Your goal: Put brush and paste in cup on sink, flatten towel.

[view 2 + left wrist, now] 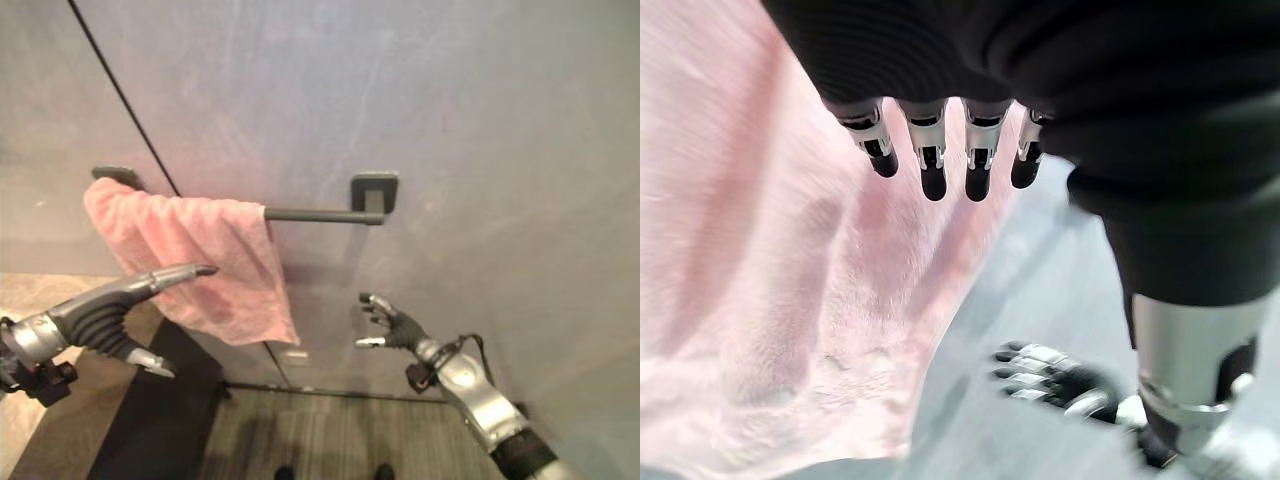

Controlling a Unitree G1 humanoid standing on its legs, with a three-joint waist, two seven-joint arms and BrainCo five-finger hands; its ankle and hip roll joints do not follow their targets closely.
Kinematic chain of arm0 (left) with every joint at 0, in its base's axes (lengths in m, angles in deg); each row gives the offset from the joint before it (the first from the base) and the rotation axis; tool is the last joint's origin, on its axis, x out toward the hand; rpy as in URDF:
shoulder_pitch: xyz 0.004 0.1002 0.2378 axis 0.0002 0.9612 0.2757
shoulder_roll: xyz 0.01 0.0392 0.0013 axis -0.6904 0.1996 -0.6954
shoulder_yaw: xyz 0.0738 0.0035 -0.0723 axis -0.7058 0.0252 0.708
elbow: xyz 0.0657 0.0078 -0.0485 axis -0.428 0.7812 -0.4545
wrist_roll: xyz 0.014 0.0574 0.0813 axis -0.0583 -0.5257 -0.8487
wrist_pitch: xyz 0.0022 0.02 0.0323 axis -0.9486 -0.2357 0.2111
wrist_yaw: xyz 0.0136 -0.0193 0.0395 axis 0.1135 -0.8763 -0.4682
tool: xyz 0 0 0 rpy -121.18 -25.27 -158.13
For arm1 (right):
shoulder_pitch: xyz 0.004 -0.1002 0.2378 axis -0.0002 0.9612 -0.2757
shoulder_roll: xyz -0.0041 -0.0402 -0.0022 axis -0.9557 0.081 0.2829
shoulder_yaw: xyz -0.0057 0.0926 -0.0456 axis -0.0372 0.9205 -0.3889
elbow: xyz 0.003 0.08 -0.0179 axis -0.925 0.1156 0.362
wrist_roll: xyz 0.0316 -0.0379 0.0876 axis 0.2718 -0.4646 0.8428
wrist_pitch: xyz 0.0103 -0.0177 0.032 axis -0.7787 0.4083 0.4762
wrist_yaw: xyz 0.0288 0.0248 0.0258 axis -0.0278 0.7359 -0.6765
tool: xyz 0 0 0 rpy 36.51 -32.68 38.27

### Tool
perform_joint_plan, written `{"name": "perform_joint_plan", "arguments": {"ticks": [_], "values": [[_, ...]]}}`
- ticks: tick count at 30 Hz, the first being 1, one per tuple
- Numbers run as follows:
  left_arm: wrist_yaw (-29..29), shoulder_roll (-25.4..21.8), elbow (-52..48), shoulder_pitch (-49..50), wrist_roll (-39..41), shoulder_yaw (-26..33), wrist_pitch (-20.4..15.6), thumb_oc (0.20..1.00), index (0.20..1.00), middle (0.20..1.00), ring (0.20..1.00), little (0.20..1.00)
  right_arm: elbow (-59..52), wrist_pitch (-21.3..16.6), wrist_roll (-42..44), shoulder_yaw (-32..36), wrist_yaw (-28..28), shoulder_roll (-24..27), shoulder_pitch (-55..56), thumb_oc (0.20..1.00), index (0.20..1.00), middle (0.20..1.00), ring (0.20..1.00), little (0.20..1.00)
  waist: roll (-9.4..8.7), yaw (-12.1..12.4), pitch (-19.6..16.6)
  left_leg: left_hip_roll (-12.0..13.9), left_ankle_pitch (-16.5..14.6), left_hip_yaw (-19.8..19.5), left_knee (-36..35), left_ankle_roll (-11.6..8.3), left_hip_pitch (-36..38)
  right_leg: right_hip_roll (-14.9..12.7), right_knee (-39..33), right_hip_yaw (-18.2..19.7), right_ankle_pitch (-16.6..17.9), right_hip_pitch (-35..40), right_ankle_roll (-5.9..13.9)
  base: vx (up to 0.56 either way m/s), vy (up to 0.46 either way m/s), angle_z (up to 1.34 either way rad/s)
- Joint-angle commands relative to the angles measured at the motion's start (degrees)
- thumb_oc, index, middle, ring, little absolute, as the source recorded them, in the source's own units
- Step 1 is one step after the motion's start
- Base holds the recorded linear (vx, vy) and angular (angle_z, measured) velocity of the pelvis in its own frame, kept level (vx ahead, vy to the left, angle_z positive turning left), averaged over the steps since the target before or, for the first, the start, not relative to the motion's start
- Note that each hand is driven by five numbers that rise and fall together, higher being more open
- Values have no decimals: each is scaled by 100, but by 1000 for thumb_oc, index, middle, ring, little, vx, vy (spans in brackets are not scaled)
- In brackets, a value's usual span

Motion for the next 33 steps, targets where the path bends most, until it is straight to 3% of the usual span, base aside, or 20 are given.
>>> {"name": "perform_joint_plan", "arguments": {"ticks": [1, 6, 9, 16, 21, 25, 33], "values": [[79, -122, 672, -49, 812, 124, -22, 1000, 1000, 1000, 1000, 1000, -391, -206, 336, -166, 47, -2, -554, 1000, 1000, 1000, 1000, 1000, -252, 83, -63, 105, 366, -262, 36, -203, -502, -456, 3, -56, 41, 158, 475, 4, 11, 36], [307, -123, 1769, -155, 551, 128, 82, 1000, 1000, 1000, 1000, 1000, -416, -176, 149, -17, 305, -189, -733, 1000, 1000, 1000, 1000, 1000, -315, 303, -52, -13, 394, -453, 36, -162, -711, -534, 3, -316, 51, 168, 511, 21, 14, 29], [382, -131, 2253, -346, 289, -7, 153, 1000, 1000, 1000, 1000, 1000, -528, -74, -390, 214, 552, -212, -775, 1000, 1000, 1000, 1000, 1000, -336, 328, -38, -61, 375, -475, 36, -127, -772, -570, 3, -342, 73, 147, 540, 44, 34, 15], [429, -187, 2828, -861, -22, -407, 202, 1000, 1000, 1000, 1000, 1000, -414, 35, -747, 391, 747, -502, -822, 1000, 1000, 1000, 1000, 1000, -383, 304, 14, -127, 305, -420, 36, -56, -829, -634, 3, -290, 124, 54, 577, 36, 52, -2], [544, -158, 3288, -2227, -3, -1551, 170, 1000, 1000, 1000, 1000, 1000, -519, 23, -397, 128, 732, -687, -938, 1000, 1000, 1000, 1000, 1000, -457, 175, 75, -152, 239, -325, 36, -6, -879, -674, 3, -162, 199, -76, 604, 25, 66, -6], [565, -355, 3286, -2724, -114, -1943, 143, 1000, 1000, 1000, 1000, 1000, -574, 54, -343, -49, 742, -752, -1157, 1000, 1000, 1000, 1000, 1000, -506, 113, 128, -161, 187, -248, 36, 30, -914, -702, 3, -35, 276, -206, 635, 12, 71, -18], [797, -89, 3919, -3684, 99, -2568, 123, 1000, 1000, 1000, 1000, 1000, -434, 92, -256, -393, 874, -1020, -1665, 1000, 1000, 1000, 1000, 1000, -636, 54, 211, -152, 142, -95, 36, 76, -1029, -703, 3, 230, 463, -521, 683, -9, 60, -21]]}}
